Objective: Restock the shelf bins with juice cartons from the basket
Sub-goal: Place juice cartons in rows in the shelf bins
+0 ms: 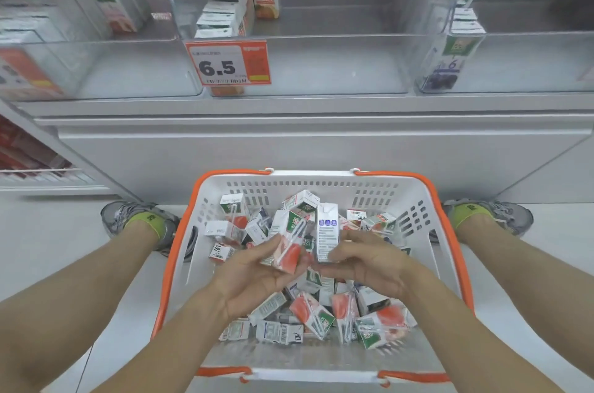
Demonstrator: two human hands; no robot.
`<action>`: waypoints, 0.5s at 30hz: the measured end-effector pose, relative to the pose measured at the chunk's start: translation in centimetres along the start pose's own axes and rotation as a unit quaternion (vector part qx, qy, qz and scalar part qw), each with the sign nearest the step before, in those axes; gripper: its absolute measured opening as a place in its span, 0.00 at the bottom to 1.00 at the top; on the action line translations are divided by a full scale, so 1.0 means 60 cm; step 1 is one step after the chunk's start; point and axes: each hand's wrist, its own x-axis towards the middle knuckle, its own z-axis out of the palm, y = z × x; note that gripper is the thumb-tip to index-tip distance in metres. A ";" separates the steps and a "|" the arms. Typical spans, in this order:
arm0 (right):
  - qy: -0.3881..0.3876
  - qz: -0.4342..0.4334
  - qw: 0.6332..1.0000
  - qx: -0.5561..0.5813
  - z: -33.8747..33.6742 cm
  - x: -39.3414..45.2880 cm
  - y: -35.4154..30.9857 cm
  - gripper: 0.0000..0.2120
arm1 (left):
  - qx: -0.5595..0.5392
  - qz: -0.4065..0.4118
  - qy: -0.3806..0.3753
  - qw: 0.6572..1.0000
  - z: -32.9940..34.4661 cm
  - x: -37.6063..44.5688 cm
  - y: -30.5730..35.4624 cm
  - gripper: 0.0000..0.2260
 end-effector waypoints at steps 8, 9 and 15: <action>0.030 -0.140 0.977 -0.158 0.023 -0.052 -0.041 0.22 | 0.323 0.152 0.055 0.933 0.096 -0.012 -0.005 0.28; 0.029 -0.148 0.972 -0.181 0.024 -0.061 -0.050 0.20 | 0.354 0.174 0.062 0.917 0.102 -0.014 -0.001 0.34; 0.059 -0.188 0.938 -0.285 0.023 -0.109 -0.103 0.28 | 0.563 0.293 0.104 0.766 0.155 -0.035 0.018 0.34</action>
